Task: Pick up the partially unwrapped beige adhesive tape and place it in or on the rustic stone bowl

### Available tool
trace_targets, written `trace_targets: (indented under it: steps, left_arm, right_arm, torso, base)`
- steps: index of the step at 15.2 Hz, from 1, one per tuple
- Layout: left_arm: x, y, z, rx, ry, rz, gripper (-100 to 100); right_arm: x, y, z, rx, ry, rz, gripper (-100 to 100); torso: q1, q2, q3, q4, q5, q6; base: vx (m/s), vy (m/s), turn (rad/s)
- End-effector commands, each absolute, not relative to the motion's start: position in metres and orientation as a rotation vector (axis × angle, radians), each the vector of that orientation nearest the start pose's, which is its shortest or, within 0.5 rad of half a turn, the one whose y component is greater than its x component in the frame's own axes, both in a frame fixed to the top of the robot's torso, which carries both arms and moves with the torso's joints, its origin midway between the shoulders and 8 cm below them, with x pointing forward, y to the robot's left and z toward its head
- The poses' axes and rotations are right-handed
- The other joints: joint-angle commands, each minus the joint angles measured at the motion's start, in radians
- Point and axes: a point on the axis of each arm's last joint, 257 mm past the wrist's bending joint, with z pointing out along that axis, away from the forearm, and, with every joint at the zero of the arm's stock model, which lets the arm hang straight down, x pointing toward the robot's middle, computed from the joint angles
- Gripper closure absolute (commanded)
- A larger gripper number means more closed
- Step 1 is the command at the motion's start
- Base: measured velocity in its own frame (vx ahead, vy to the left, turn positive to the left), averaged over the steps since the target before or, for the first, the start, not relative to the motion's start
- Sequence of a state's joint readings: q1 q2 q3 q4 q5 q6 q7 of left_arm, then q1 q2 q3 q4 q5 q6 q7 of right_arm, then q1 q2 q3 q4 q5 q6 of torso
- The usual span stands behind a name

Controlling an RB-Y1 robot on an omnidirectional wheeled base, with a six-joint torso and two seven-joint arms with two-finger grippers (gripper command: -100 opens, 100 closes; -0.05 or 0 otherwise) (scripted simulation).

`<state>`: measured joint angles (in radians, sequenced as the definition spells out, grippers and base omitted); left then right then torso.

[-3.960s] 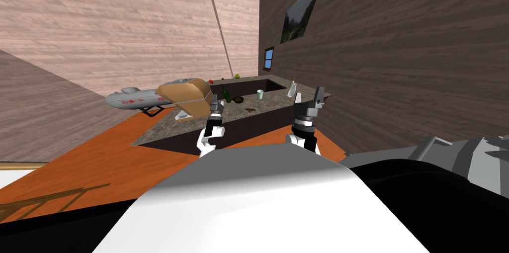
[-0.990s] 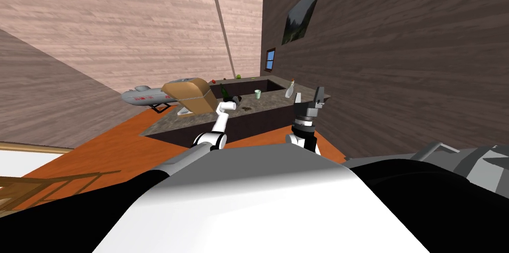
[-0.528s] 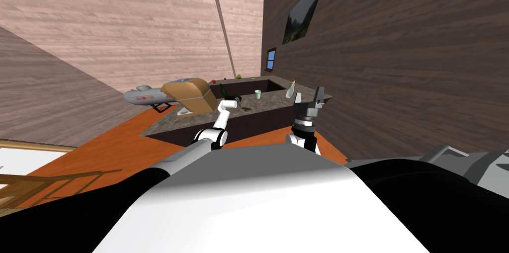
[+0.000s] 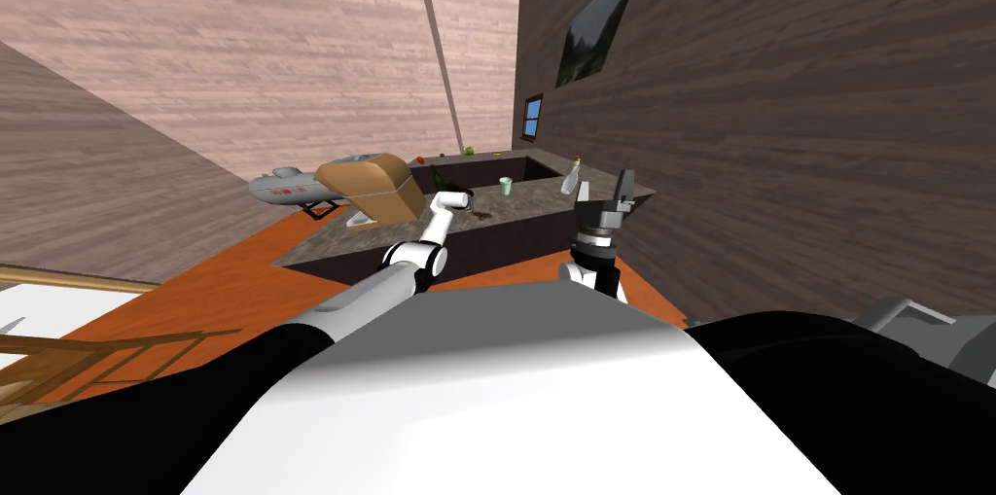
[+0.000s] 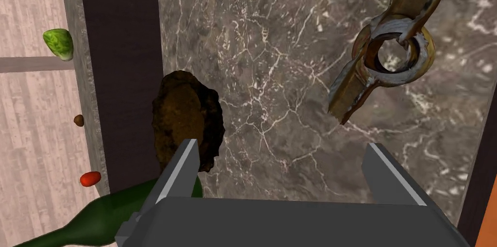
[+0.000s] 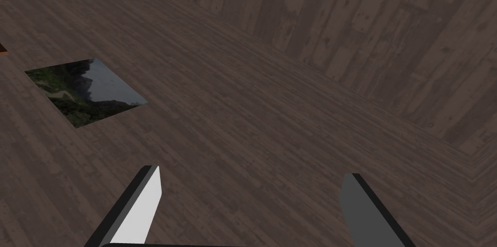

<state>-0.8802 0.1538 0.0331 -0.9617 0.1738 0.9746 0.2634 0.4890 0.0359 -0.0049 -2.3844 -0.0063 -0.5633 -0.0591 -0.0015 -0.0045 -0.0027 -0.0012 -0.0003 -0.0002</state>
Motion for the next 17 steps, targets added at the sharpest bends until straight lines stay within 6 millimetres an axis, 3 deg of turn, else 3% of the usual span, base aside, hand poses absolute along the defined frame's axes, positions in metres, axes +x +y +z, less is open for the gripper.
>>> trace_targets:
  steps: [1,2,4,12,17]
  left_arm:
    - [0.664,0.148,-0.229,-1.892,1.756,-0.859,-100]
    - [0.657,0.152,-0.242,-1.921,1.773,-0.819,-100]
    - [0.654,0.145,-0.241,-1.939,1.803,-0.785,-100]
    - [0.629,0.138,-0.268,-2.031,1.895,-0.623,-100]
    - [0.6,0.122,-0.281,-2.094,1.993,-0.465,-100]
  right_arm:
    - [0.307,-0.277,0.084,0.557,0.44,1.394,0]
    - [0.307,-0.277,0.084,0.557,0.44,1.394,0]
    - [0.307,-0.277,0.084,0.557,0.44,1.394,0]
    - [0.307,-0.277,0.084,0.557,0.44,1.394,0]
    - [0.307,-0.277,0.084,0.557,0.44,1.394,0]
  torso:
    - [0.0,0.0,0.0,0.0,0.0,0.0]
    - [0.0,0.0,0.0,0.0,0.0,0.0]
    - [0.0,0.001,0.0,0.0,0.0,0.0]
    - [0.0,-0.001,0.0,0.0,0.0,0.0]
    - [0.001,-0.001,0.0,0.0,0.0,0.0]
  base:
    - [0.049,-0.021,0.035]
    - [0.054,-0.023,0.032]
    - [0.042,-0.017,0.023]
    - [0.058,-0.015,0.026]
    - [0.067,-0.01,0.033]
